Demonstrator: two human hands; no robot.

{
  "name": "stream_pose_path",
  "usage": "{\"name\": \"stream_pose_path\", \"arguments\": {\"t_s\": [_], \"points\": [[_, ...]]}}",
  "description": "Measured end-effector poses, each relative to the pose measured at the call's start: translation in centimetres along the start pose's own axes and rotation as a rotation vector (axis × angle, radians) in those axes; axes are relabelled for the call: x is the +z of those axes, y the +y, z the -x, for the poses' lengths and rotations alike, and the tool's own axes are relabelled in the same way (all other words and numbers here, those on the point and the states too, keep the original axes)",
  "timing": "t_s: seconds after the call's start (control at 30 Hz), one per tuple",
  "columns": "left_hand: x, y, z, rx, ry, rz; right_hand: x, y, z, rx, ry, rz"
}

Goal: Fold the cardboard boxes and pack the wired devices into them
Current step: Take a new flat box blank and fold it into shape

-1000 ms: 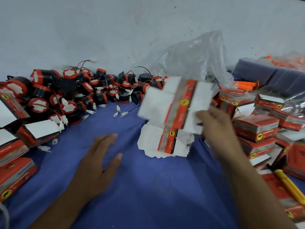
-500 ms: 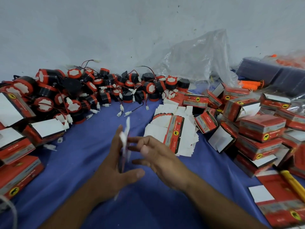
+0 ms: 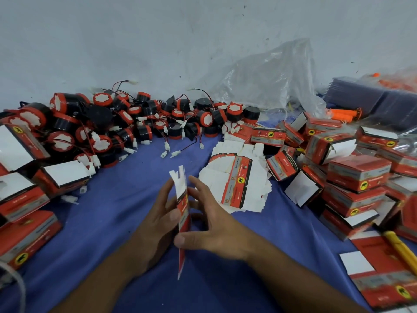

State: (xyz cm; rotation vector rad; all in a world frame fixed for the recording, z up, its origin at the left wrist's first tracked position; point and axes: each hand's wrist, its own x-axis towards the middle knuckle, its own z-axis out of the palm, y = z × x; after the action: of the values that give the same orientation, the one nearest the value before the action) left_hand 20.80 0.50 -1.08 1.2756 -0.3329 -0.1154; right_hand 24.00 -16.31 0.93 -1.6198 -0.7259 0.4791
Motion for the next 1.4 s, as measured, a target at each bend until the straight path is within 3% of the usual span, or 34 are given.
{"name": "stream_pose_path", "arguments": {"t_s": [0.2,0.4,0.5,0.63,0.73,0.87,1.03,1.4], "points": [[0.1,-0.5,-0.5,0.011,0.187,-0.126,-0.3,-0.5,0.0,-0.05,0.012,-0.05],[-0.1,0.6,-0.3,0.046,0.113,-0.259,-0.7,-0.4,0.0,-0.01,0.032,-0.052],[-0.1,0.9,-0.4,0.118,0.12,-0.252,-0.7,-0.2,-0.2,0.002,0.101,-0.059],[-0.8,0.8,-0.7,0.111,0.306,-0.18,-0.8,0.5,-0.7,0.054,0.24,-0.225],[-1.1,0.5,-0.7,0.116,0.34,-0.201,-1.0,0.8,-1.1,0.046,0.313,-0.325],[-1.0,0.1,-0.7,0.191,0.377,-0.319,-1.2,0.4,-1.1,-0.106,0.462,-0.154],[-0.6,0.3,-0.7,0.281,0.297,-0.362,-0.5,0.2,-0.7,-0.238,0.409,0.04],[-0.7,-0.3,0.0,0.122,0.41,-0.424,-0.3,0.8,-1.0,-0.176,0.422,0.072]]}}
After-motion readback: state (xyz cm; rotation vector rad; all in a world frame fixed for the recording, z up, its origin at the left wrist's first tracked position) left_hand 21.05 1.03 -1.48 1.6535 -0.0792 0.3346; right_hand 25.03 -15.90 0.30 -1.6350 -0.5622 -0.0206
